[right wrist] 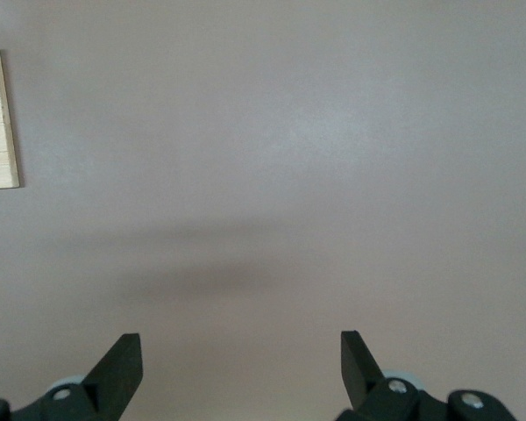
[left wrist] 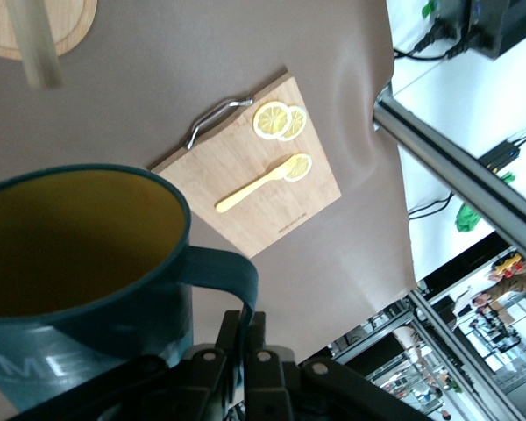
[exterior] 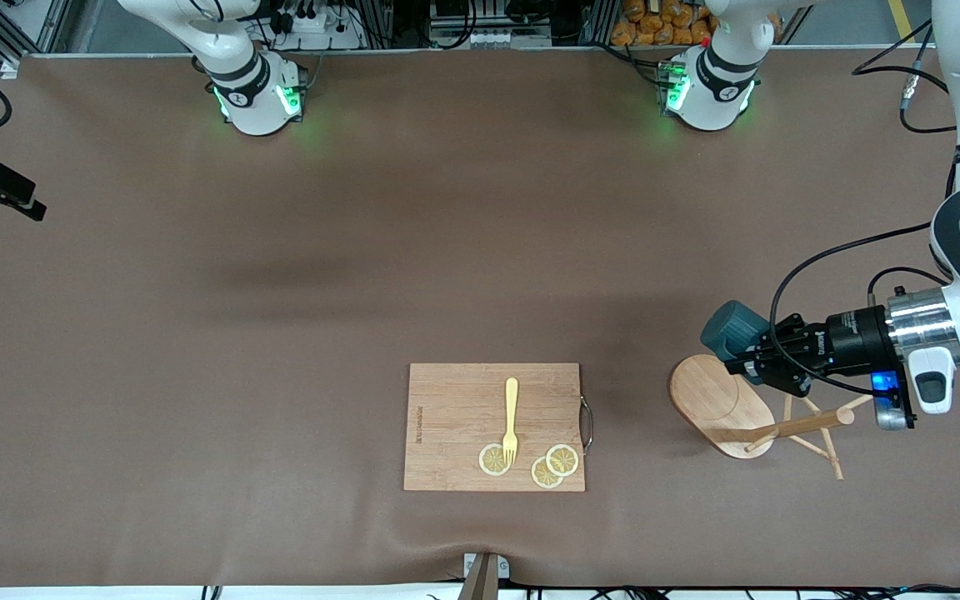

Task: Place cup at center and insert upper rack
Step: 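Hang the mug handle onto a peg of the wooden stand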

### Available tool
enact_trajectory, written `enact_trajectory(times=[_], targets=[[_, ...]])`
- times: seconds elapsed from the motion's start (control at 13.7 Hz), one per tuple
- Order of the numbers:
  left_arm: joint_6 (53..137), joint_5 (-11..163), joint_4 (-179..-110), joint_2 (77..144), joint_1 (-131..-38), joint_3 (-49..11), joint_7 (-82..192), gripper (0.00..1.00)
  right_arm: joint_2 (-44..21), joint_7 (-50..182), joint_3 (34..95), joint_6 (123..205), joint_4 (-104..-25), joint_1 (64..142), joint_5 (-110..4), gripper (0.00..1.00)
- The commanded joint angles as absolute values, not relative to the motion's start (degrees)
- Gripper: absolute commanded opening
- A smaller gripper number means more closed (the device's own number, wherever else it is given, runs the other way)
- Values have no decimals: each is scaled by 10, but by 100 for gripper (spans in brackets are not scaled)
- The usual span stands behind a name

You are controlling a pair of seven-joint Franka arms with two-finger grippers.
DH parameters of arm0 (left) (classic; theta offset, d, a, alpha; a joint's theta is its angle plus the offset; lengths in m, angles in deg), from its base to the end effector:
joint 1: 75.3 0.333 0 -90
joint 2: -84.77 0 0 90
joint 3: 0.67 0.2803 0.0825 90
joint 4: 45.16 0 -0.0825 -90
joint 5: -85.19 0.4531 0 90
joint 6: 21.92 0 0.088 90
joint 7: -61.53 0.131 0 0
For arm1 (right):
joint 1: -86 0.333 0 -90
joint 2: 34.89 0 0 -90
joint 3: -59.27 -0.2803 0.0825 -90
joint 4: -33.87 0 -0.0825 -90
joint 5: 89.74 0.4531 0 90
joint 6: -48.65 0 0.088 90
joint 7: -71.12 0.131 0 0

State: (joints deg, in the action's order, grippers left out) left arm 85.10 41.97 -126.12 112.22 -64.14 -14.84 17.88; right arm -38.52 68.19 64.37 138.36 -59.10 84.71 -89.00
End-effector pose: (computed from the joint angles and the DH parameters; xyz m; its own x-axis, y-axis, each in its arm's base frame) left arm 0.7493 -0.0815 0.3882 0.5772 0.5713 -0.5834 0.8151 -0.3610 0.4530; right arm 0.6019 -0.0670 0.5751 0.9982 -0.0601 0.0071 -0.0600 -0.9980 -0.0182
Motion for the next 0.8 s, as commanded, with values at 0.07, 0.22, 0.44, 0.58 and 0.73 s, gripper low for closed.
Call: enact_trajectory(times=[0.07,0.22,0.44,0.58,0.73], targets=[[876,384,-1261,1132,-623,-153,204,0,-384,680,638,1378,-586,840,-899,100],[880,383,-1261,1136,-622,-153,206,0,-383,680,638,1379,-586,840,-899,100],[894,384,-1261,1143,-617,-152,220,0,-383,680,638,1378,-586,839,-899,100],[894,383,-1261,1145,-604,-152,222,0,-383,680,638,1377,-586,840,-900,100],[894,381,-1260,1152,-591,-152,243,0,-384,680,638,1377,-586,840,-899,100]])
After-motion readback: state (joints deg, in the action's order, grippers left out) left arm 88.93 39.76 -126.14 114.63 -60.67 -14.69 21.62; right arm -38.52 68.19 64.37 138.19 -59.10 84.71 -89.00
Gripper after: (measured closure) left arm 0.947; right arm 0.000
